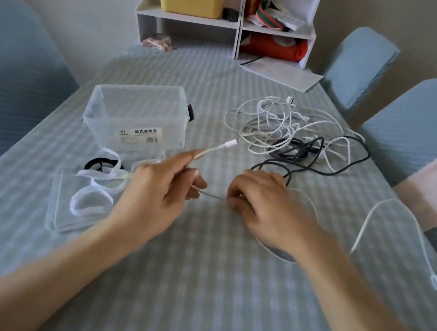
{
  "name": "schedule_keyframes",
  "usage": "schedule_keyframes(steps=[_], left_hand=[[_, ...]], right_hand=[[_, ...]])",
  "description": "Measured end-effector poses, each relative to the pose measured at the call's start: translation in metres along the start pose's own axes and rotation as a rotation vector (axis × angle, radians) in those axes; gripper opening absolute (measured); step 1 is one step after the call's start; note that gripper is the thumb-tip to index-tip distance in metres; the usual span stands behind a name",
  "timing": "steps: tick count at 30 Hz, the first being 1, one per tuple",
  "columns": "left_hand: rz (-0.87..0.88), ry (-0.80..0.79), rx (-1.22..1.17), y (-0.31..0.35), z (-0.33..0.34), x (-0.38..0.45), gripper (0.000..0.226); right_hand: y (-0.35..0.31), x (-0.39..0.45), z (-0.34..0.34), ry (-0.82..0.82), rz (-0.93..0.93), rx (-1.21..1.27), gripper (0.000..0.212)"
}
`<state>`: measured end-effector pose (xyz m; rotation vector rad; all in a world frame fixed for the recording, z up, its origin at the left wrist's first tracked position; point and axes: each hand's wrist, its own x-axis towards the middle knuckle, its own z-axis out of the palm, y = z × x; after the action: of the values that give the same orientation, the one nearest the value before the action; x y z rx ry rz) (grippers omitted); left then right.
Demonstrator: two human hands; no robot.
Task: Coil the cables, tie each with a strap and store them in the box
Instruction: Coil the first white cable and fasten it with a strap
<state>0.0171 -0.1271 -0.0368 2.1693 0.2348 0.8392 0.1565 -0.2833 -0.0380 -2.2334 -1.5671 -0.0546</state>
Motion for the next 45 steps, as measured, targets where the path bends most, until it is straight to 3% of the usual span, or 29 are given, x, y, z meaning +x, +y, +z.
schedule_keyframes(steps=[3,7,11,18,22,24,27,29,32,38,41,45], left_hand=[[-0.230,0.055,-0.349,0.014,0.000,0.003,0.019],[-0.355,0.133,-0.546,0.011,-0.004,0.011,0.018],[-0.497,0.062,-0.831,0.015,-0.003,0.014,0.023],[-0.651,0.046,-1.073,0.022,-0.012,0.017,0.031],[-0.673,0.012,-1.109,0.025,-0.008,0.009,0.028],[-0.688,0.010,-1.109,0.028,-0.008,0.007,0.028],[-0.714,0.002,-1.071,0.030,-0.010,0.006,0.029],[-0.722,-0.020,-1.002,0.032,-0.010,0.006,0.031],[-0.732,-0.068,-0.906,0.036,-0.003,0.004,0.036],[-0.735,-0.106,-0.817,0.039,0.007,0.000,0.038],[-0.758,-0.116,-0.767,0.036,0.009,0.003,0.037],[-0.771,-0.180,-0.689,0.035,0.011,0.005,0.037]], right_hand=[[-0.001,-0.006,-0.007,0.054,-0.018,0.070,0.006],[0.006,-0.009,-0.012,0.120,0.001,0.210,0.019],[0.007,-0.010,-0.004,0.146,0.008,0.277,0.013],[0.004,-0.007,0.004,0.566,0.085,-0.060,0.024],[-0.005,-0.012,0.006,0.660,0.040,-0.385,0.025],[-0.009,-0.016,0.008,0.617,0.060,-0.389,0.025],[-0.018,-0.020,0.008,0.580,0.183,-0.074,0.020],[-0.022,-0.020,0.007,0.634,0.247,0.115,0.023],[-0.026,-0.016,0.004,0.711,0.273,0.273,0.010],[-0.033,-0.014,0.001,0.675,0.362,0.525,0.025],[-0.028,-0.013,0.002,0.622,0.299,0.461,0.022],[-0.022,-0.010,0.009,0.482,0.040,0.153,0.030]])
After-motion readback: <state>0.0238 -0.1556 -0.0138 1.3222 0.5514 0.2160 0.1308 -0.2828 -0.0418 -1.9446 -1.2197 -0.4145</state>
